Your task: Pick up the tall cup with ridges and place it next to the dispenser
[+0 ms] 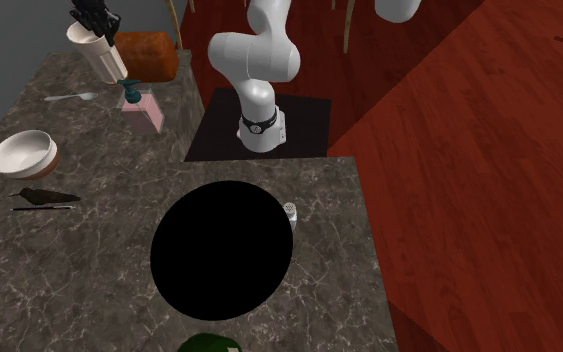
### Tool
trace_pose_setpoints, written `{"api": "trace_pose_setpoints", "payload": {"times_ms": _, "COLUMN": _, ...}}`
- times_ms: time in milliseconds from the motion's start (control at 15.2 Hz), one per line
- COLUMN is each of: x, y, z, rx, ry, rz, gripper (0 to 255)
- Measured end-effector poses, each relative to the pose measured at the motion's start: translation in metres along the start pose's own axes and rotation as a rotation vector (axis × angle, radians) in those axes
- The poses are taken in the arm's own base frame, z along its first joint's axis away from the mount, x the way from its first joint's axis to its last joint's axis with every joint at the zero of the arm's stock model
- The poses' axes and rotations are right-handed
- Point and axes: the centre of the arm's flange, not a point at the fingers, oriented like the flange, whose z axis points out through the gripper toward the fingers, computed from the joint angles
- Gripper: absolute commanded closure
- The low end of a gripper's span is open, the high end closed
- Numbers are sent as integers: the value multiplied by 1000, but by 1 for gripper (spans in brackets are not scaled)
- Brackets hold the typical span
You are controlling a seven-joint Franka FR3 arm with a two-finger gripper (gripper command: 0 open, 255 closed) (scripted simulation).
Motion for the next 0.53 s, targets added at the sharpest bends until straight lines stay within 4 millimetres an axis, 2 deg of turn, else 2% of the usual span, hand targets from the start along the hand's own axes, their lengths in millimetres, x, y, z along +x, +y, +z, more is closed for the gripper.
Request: {"api": "trace_pose_setpoints", "payload": {"times_ms": 528, "x": 1, "y": -2, "z": 43, "rx": 0, "ry": 0, "rz": 0, "gripper": 255}}
